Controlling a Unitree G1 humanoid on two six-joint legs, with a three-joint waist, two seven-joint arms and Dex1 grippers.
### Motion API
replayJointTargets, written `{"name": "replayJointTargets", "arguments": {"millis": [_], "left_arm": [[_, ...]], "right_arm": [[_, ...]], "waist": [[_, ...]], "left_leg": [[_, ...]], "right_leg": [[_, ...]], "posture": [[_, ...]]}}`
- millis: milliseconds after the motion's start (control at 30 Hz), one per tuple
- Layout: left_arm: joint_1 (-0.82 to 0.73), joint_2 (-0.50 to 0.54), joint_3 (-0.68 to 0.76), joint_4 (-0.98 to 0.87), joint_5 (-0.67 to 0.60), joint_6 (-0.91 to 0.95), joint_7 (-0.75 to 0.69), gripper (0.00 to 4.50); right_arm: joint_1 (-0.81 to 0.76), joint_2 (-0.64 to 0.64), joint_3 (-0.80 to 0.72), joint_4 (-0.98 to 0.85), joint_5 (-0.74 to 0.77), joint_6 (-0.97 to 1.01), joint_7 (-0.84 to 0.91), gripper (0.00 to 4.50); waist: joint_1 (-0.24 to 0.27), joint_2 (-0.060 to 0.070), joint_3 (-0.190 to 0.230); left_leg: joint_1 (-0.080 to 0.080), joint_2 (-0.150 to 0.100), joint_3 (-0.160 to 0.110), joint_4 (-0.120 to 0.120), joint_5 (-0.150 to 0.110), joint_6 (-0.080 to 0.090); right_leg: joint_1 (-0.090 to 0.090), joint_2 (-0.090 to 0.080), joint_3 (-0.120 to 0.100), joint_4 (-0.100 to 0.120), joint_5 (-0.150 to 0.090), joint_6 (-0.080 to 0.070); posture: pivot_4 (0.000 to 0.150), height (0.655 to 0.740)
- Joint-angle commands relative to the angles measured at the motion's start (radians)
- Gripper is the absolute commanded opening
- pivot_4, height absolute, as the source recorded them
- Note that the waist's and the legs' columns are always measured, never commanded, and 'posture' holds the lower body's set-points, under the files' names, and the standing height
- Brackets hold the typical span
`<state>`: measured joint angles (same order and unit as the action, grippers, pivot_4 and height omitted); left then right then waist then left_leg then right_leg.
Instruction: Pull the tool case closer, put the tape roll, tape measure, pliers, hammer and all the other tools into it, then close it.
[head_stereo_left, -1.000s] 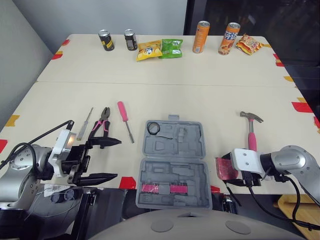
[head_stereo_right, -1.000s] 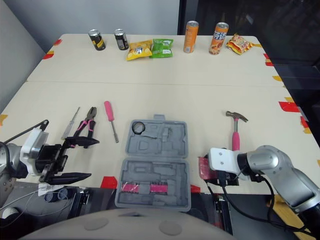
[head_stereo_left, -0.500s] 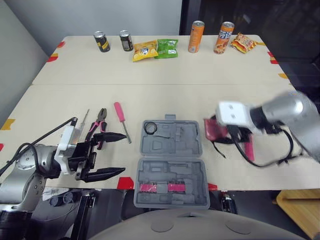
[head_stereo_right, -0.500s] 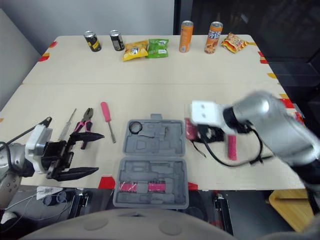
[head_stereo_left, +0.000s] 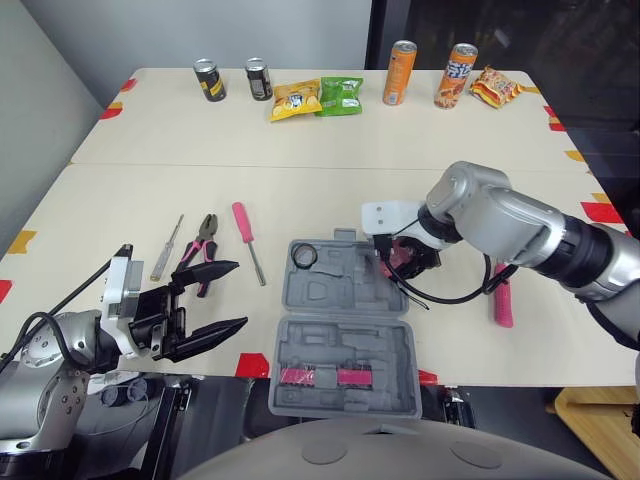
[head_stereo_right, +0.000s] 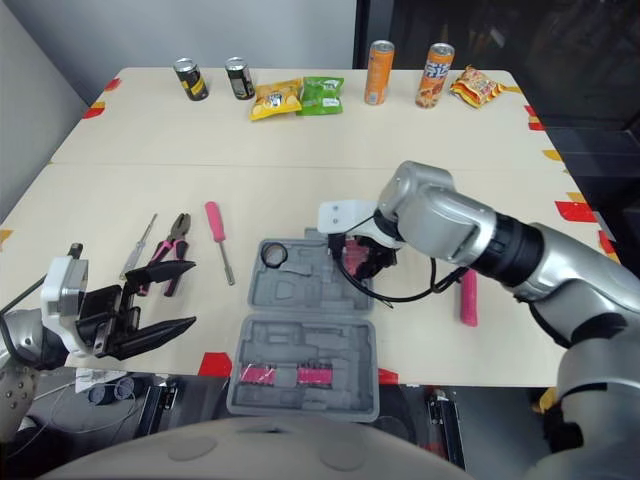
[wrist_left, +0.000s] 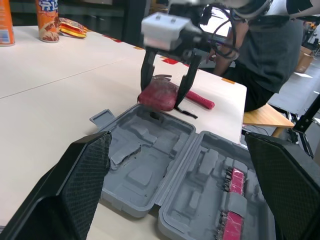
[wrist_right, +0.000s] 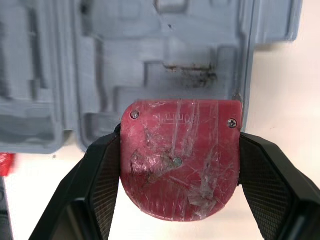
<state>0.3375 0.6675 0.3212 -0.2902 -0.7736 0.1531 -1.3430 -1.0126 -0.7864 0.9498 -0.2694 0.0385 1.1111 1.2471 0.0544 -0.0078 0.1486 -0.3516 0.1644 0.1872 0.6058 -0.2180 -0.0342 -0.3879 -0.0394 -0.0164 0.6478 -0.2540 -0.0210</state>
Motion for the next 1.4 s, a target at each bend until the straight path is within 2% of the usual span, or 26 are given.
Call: {"name": "replayJointTargets", "arguments": {"millis": [33,400,933,1000,1067,1267,1400], "left_arm": [[0.016,-0.013,0.024,-0.018,0.004,-0.028,0.000,4.50],[0.036,-0.022,0.025,0.003,0.012,-0.060,-0.013,4.50],[0.046,-0.038,0.031,0.035,0.017,-0.083,-0.029,4.50],[0.047,-0.039,0.030,0.039,0.019,-0.086,-0.032,4.50],[0.048,-0.040,0.030,0.042,0.020,-0.088,-0.036,4.50],[0.049,-0.040,0.029,0.048,0.020,-0.091,-0.045,4.50],[0.046,-0.040,0.028,0.053,0.020,-0.094,-0.049,4.50]], "right_arm": [[-0.014,0.033,0.013,0.048,-0.031,-0.032,-0.008,2.93],[0.008,0.122,0.042,0.169,-0.084,-0.069,-0.040,2.93],[0.028,0.205,0.028,0.225,-0.102,-0.084,-0.056,2.93],[0.031,0.208,0.015,0.225,-0.107,-0.092,-0.066,3.97],[0.035,0.211,-0.003,0.219,-0.111,-0.089,-0.082,4.44],[0.054,0.103,-0.090,0.068,-0.080,-0.053,-0.067,4.44],[0.132,0.042,-0.246,-0.058,0.009,-0.012,-0.070,4.44]], "waist": [[-0.001,0.000,0.000],[-0.002,0.000,0.000],[-0.008,0.000,0.000],[-0.008,0.000,0.000],[-0.007,0.000,0.000],[-0.001,0.000,0.000],[0.005,0.000,0.000]], "left_leg": [[0.000,0.000,0.000,0.000,0.000,0.000],[0.001,0.008,0.000,0.000,0.000,-0.006],[0.002,0.008,0.000,0.001,-0.004,-0.012],[0.002,0.008,0.000,0.001,-0.004,-0.012],[0.002,0.008,0.000,0.001,-0.004,-0.012],[0.001,0.008,0.000,0.002,-0.003,-0.012],[0.001,0.008,0.001,0.001,-0.003,-0.012]], "right_leg": [[0.000,0.000,0.000,0.000,0.000,0.000],[0.000,0.007,0.000,0.001,0.000,-0.001],[0.000,0.007,0.000,0.002,0.000,-0.001],[0.000,0.007,0.000,0.002,0.000,-0.002],[0.000,0.007,0.000,0.002,0.000,-0.002],[0.000,0.007,0.000,0.001,0.000,-0.002],[0.000,0.007,0.001,0.000,0.000,-0.001]], "posture": [[0.150,0.7400],[0.150,0.7400],[0.150,0.7400],[0.150,0.7400],[0.150,0.7400],[0.150,0.7400],[0.150,0.7400]]}}
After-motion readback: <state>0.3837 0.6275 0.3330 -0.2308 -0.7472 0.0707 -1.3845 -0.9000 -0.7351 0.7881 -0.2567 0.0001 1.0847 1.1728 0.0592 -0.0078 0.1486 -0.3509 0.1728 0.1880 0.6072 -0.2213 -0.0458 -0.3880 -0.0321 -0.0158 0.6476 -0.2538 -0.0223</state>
